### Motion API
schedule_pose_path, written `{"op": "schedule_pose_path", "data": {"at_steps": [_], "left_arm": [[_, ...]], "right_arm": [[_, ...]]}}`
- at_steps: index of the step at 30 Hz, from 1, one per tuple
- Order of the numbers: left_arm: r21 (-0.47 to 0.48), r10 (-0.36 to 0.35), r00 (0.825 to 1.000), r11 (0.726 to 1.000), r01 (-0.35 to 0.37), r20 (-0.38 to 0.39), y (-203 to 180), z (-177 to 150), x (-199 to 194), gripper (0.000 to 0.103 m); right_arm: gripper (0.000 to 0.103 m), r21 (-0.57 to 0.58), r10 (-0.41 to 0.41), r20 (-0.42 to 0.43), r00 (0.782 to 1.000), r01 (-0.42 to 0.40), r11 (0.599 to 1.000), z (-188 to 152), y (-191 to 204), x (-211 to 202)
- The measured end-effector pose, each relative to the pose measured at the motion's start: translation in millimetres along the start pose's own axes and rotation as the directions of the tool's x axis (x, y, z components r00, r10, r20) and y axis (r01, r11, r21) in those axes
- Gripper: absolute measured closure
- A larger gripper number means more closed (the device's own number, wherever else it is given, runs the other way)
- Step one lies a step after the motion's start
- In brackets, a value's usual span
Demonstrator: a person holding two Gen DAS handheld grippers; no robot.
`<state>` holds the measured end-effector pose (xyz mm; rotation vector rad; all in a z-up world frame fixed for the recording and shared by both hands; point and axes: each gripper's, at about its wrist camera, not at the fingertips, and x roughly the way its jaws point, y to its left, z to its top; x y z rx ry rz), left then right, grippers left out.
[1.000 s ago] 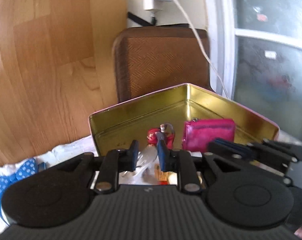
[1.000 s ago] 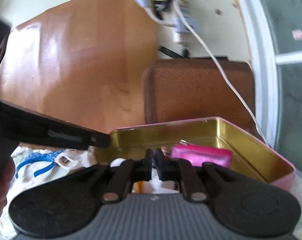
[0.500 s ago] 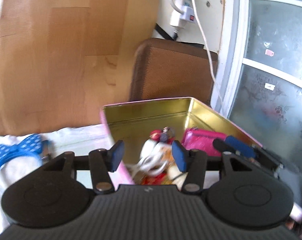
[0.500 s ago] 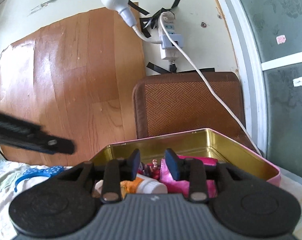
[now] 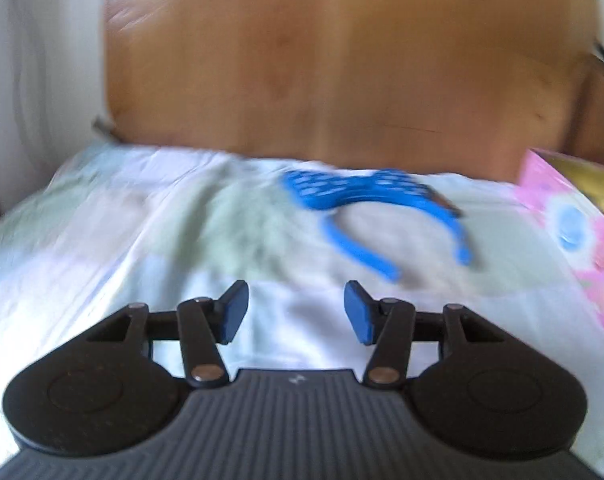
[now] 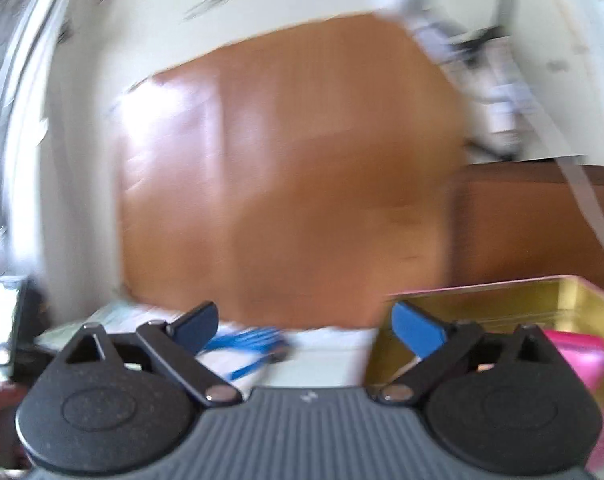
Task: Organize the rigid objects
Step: 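Move the right gripper to the blue bow headband and grasp its band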
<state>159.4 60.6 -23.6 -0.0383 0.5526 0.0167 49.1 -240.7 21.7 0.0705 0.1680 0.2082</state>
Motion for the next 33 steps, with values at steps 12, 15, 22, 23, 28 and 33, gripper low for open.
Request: {"op": "schedule_pose_path", "data": {"at_steps": [12, 15, 22, 23, 28, 33], "left_arm": [[-0.134, -0.061, 0.996, 0.989, 0.069, 0.061, 16.3, -1.3, -0.1, 0.048], [-0.126, -0.061, 0.996, 0.990, 0.068, 0.063, 17.1, -3.3, -0.5, 0.048], [-0.132, -0.063, 0.996, 0.989, 0.072, 0.066, 18.9, -2.4, -0.8, 0.037], [-0.130, -0.064, 0.996, 0.989, 0.073, 0.070, 19.0, -2.4, -1.6, 0.034], [-0.077, -0.062, 0.995, 0.995, 0.067, 0.072, 10.2, -5.2, -6.5, 0.032], [0.022, -0.035, 0.999, 0.999, 0.034, 0.035, -7.9, -16.2, -19.4, 0.032]], "right_arm": [[0.062, -0.097, -0.099, -0.446, 0.889, 0.062, 0.993, -8.4, 60.7, 230.8], [0.079, -0.083, -0.135, -0.535, 0.834, 0.107, 0.991, -29.5, 52.1, 258.1], [0.094, -0.105, -0.101, -0.513, 0.852, 0.054, 0.993, -44.7, 69.8, 218.1], [0.094, -0.102, -0.083, -0.517, 0.852, 0.035, 0.994, -45.7, 73.4, 210.5], [0.094, -0.083, -0.046, -0.492, 0.869, 0.006, 0.997, -55.0, 81.8, 150.7], [0.094, -0.020, 0.003, -0.482, 0.876, -0.014, 1.000, -64.0, 79.4, 103.2]]}}
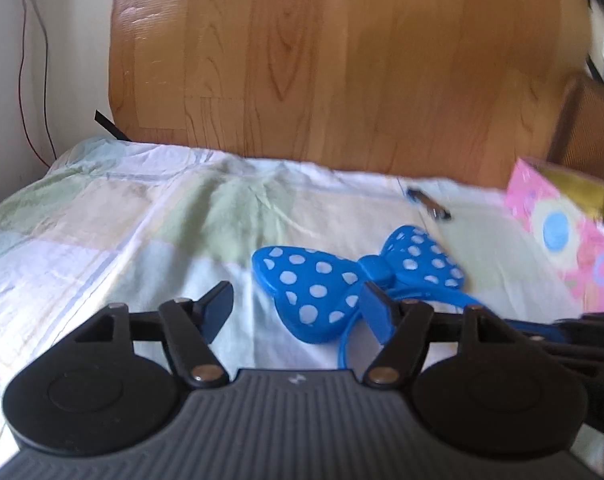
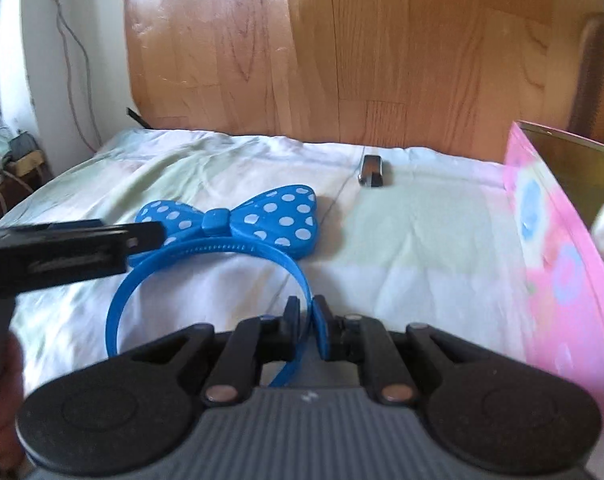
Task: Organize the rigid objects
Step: 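Move the right gripper to the blue bow headband and grasp its band, then lift the blue headband and carry it over the pink tin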
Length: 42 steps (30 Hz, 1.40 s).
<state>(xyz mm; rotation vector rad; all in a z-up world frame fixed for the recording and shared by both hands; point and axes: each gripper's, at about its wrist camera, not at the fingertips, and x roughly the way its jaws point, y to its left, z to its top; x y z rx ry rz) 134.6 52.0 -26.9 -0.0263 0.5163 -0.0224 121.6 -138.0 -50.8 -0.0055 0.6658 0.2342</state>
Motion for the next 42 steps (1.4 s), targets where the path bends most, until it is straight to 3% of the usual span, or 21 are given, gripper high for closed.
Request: {"op": "schedule_pose_path", "data": {"at_steps": [8, 14, 18, 23, 27, 34, 37, 38, 39, 42], "left_arm": [[0.096, -0.002, 1.000, 0.995, 0.004, -0.021, -10.3, -29.4, -49.9, 0.031], [0.130, 0.024, 0.999, 0.991, -0.017, -0.047, -15.2, -39.5, -65.0, 0.033], [0.032, -0.010, 0.998, 0.999, 0.012, -0.067, 1.5, -36.2, -75.0, 0.042], [-0.094, -0.050, 0.990, 0.995, 0.038, -0.130, 20.9, -34.8, -82.8, 0.045], [-0.067, -0.053, 0.992, 0.997, 0.046, -0.111, 11.2, -29.5, -91.5, 0.045], [0.012, -0.017, 0.981, 1.000, 0.020, -0.194, -10.2, -39.4, -90.2, 0.046], [0.065, 0.015, 0.988, 0.998, -0.005, -0.151, -16.6, -47.7, -94.1, 0.065], [0.067, 0.001, 0.989, 0.998, 0.009, -0.147, -17.2, -47.3, -94.5, 0.081], [0.059, -0.014, 0.989, 0.998, 0.023, -0.149, -17.7, -44.8, -94.5, 0.089], [0.069, -0.011, 0.994, 0.997, 0.019, -0.108, -22.7, -34.4, -97.7, 0.091]], "right_arm": [[0.092, 0.101, 0.121, 0.014, 0.993, -0.122, 0.987, -36.0, -4.9, -47.1], [0.091, 0.114, 0.158, 0.041, 0.987, -0.162, 0.980, -50.9, -5.2, -63.7], [0.091, 0.127, 0.168, 0.046, 0.985, -0.172, 0.977, -53.5, -8.7, -65.7], [0.091, 0.137, 0.178, 0.052, 0.983, -0.183, 0.973, -54.4, -11.1, -65.9], [0.091, 0.150, 0.192, 0.055, 0.980, -0.198, 0.969, -54.8, -15.1, -65.9], [0.091, 0.164, 0.206, 0.066, 0.976, -0.214, 0.963, -56.3, -17.5, -67.3], [0.091, 0.159, 0.213, 0.072, 0.974, -0.222, 0.962, -56.4, -19.2, -68.0], [0.091, 0.156, 0.213, 0.078, 0.974, -0.223, 0.962, -56.6, -19.3, -69.0], [0.092, 0.152, 0.210, 0.089, 0.974, -0.221, 0.963, -57.0, -19.2, -70.6], [0.091, 0.156, 0.187, 0.142, 0.972, -0.209, 0.965, -59.7, -22.5, -78.9]]}}
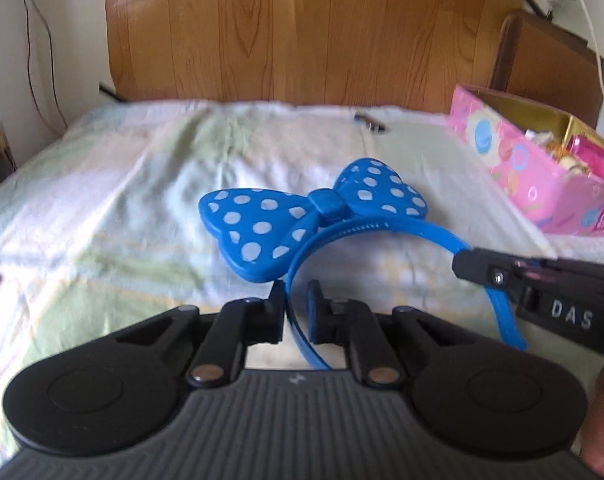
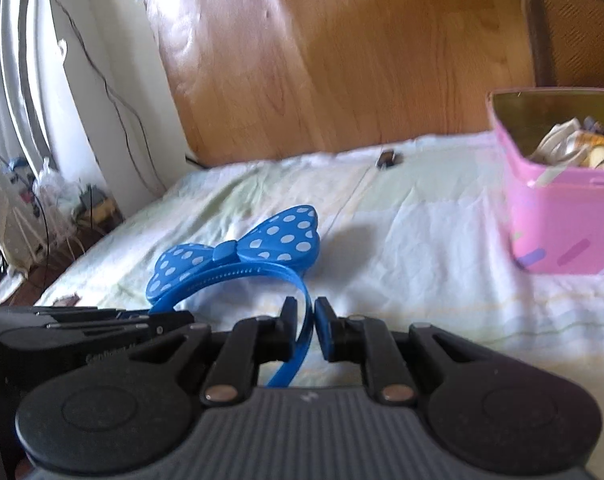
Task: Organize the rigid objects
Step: 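Lift the blue headband and carry it over the pink tin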
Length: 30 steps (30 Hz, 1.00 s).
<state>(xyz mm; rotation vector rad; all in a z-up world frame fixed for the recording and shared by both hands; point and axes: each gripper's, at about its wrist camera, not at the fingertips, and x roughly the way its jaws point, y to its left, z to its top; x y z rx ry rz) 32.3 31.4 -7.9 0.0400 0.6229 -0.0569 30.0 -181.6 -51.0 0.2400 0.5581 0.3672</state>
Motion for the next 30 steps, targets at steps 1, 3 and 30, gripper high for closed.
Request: {"op": "schedule_pose_path", "data": {"at_steps": [1, 3, 30], "left_arm": [[0.004, -0.010, 1.000, 1.000, 0.009, 0.023, -2.1, 5.1, -2.8, 0.091], [0.020, -0.025, 0.997, 1.000, 0.023, 0.078, -10.0, 16.5, -11.4, 0.091], [0.298, -0.311, 0.937, 0.920, 0.255, 0.159, -264.7, 139.3, 68.4, 0.089]], "right_arm": [[0.091, 0.006, -0.004, 0.013, 1.000, 0.004, 1.000, 0.4, -1.5, -2.5], [0.092, 0.011, -0.016, 0.055, 0.998, 0.016, 1.000, 3.5, -5.0, -10.0], [0.092, 0.178, -0.419, 0.371, 0.829, 0.379, 0.908, 87.8, -195.7, -86.8]]}}
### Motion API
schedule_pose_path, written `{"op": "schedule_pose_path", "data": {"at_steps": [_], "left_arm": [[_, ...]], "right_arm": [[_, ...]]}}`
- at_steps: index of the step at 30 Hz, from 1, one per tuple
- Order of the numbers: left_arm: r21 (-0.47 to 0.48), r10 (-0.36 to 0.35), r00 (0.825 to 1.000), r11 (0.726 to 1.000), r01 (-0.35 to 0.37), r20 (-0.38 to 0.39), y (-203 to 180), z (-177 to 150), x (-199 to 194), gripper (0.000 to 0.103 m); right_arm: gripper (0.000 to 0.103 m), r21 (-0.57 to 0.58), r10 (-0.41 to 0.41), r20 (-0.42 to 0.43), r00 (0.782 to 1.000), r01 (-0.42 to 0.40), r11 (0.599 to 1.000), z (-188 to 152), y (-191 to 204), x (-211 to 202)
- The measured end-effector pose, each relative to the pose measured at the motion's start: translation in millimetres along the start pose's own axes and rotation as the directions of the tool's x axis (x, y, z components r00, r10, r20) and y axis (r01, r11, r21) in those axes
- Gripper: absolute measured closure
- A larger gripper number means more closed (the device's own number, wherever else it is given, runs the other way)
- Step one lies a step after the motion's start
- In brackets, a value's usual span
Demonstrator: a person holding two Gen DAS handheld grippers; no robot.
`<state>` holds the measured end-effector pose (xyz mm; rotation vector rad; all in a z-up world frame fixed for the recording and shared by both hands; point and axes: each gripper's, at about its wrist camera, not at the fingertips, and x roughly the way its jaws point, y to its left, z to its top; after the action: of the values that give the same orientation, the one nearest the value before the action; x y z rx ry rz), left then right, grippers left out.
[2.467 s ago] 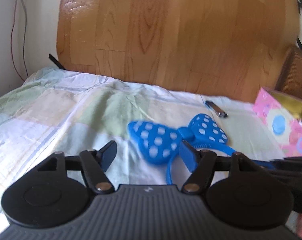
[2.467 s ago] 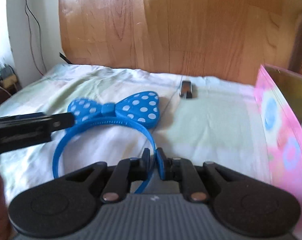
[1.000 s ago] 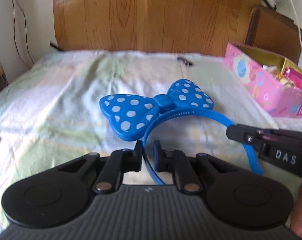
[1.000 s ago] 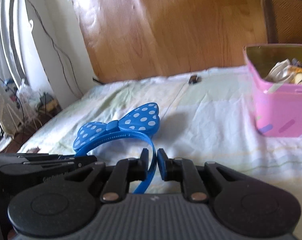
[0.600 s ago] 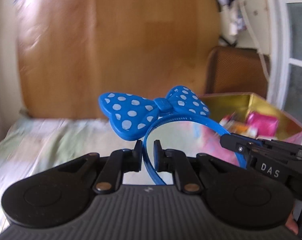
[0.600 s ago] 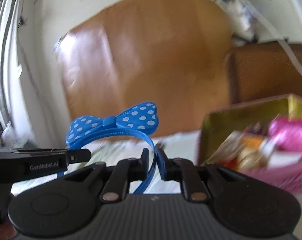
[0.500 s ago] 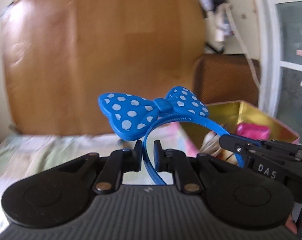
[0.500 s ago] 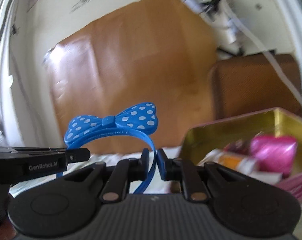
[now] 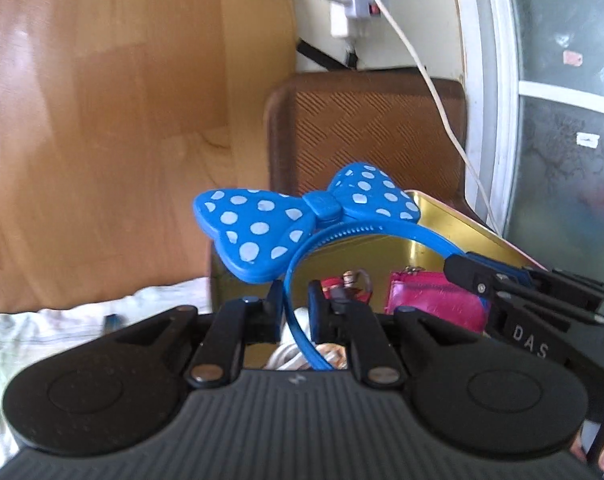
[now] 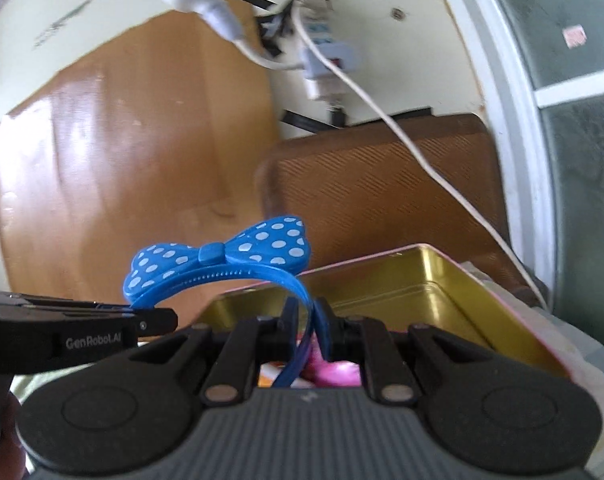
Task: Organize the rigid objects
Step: 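Lift the blue headband and carry it over the pink tin, then lower the headband into the tin and open the right gripper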
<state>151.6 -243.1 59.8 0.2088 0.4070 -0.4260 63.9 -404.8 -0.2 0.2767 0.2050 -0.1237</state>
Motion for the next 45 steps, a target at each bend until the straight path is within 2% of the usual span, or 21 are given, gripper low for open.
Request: {"op": "schedule_pose_path", "data": {"at_steps": [4, 6, 7, 8, 9, 10, 11, 14, 19, 22, 26, 31, 37, 45], "left_arm": [[0.033, -0.007, 1.000, 0.999, 0.007, -0.025, -20.0, 10.6, 28.3, 0.089], [0.051, -0.024, 0.998, 0.998, 0.027, -0.051, -32.3, 17.3, 45.4, 0.088], [0.062, -0.031, 0.997, 0.997, 0.036, -0.075, -39.4, 20.0, 54.4, 0.087], [0.069, -0.021, 0.995, 0.997, 0.028, -0.097, -45.5, 22.0, 64.3, 0.076], [0.075, 0.010, 0.994, 0.997, -0.002, -0.109, -50.6, 22.4, 72.0, 0.057], [0.078, 0.037, 0.993, 0.997, -0.029, -0.113, -53.9, 22.7, 77.8, 0.052], [0.073, 0.050, 0.992, 0.996, -0.041, -0.120, -55.5, 22.6, 81.5, 0.053], [0.003, 0.013, 0.989, 1.000, -0.013, -0.145, -49.1, 22.2, 79.4, 0.053], [0.009, 0.032, 0.993, 0.999, -0.032, -0.117, -38.9, 15.5, 49.7, 0.053], [-0.023, 0.030, 0.992, 0.999, -0.033, -0.121, -27.6, 13.2, 34.9, 0.053], [-0.023, 0.067, 0.988, 0.997, -0.071, -0.140, -16.1, 5.6, 12.3, 0.053], [-0.026, 0.098, 0.984, 0.994, -0.103, -0.146, -1.2, -11.0, -12.2, 0.053], [-0.039, 0.116, 0.982, 0.992, -0.122, -0.146, 14.8, -31.7, -37.8, 0.052], [-0.076, 0.130, 0.980, 0.987, -0.143, -0.154, 37.0, -54.9, -56.2, 0.052]], "right_arm": [[0.092, 0.019, -0.052, -0.006, 0.999, 0.052, 0.998, 0.3, -17.9, 14.5], [0.085, 0.026, -0.091, -0.009, 0.996, 0.092, 0.995, 0.6, -25.1, 22.1], [0.071, 0.028, -0.114, -0.014, 0.993, 0.114, 0.993, 0.2, -29.4, 26.3], [0.052, 0.033, -0.130, -0.011, 0.991, 0.130, 0.991, -0.7, -33.7, 27.7], [0.050, 0.039, -0.148, -0.003, 0.989, 0.148, 0.988, -1.5, -37.3, 27.4], [0.050, 0.044, -0.162, 0.002, 0.987, 0.162, 0.986, -1.5, -40.5, 26.6], [0.050, 0.049, -0.167, 0.006, 0.986, 0.166, 0.985, -1.0, -43.3, 25.5], [0.050, 0.066, -0.166, 0.010, 0.986, 0.165, 0.984, -1.2, -48.0, 21.8], [0.050, 0.037, -0.147, 0.029, 0.989, 0.146, 0.989, -2.2, -40.9, 17.1], [0.050, 0.018, -0.138, 0.049, 0.989, 0.138, 0.990, -4.9, -35.3, 13.0], [0.050, -0.002, -0.133, 0.089, 0.987, 0.134, 0.991, -9.2, -25.8, 3.5], [0.050, -0.024, -0.132, 0.139, 0.982, 0.136, 0.990, -12.5, -10.5, -17.7], [0.050, -0.005, -0.093, 0.126, 0.988, 0.094, 0.996, -25.6, 2.4, -49.1], [0.050, 0.016, -0.138, 0.185, 0.973, 0.138, 0.990, -41.9, 21.4, -91.2]]}}
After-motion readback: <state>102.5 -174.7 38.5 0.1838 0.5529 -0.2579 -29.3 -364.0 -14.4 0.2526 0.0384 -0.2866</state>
